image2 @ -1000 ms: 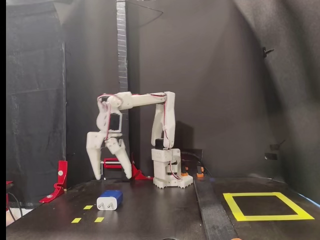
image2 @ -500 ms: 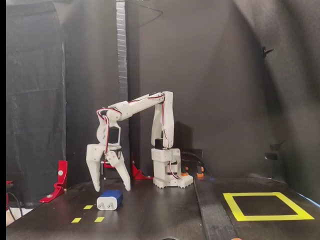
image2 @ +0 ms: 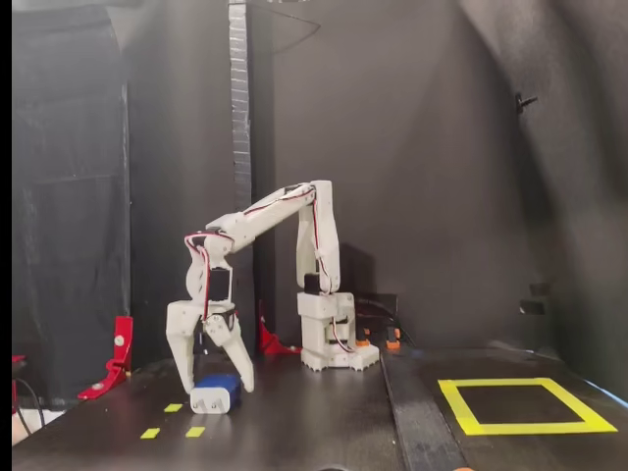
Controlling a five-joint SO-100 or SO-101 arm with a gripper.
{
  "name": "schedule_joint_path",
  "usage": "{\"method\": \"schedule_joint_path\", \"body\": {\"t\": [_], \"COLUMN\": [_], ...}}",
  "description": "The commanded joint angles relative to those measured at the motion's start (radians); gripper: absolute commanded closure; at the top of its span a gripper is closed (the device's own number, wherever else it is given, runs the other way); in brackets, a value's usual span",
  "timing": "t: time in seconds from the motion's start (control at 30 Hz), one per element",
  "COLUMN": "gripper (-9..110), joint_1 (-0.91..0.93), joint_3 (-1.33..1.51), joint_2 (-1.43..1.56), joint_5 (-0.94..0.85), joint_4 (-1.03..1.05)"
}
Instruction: Grasp the block and place it in the designated area.
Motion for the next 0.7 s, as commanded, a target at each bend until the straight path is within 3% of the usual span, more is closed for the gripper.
{"method": "schedule_joint_path", "body": {"t": [0.0, 0.67], "gripper": [66, 66], "joint_1": [0.005, -0.017], "joint_3": [0.0, 0.055], "joint_2": [-0.006, -0.02], "joint_5": [-0.011, -0.011], "joint_4": [-0.009, -0.074]}}
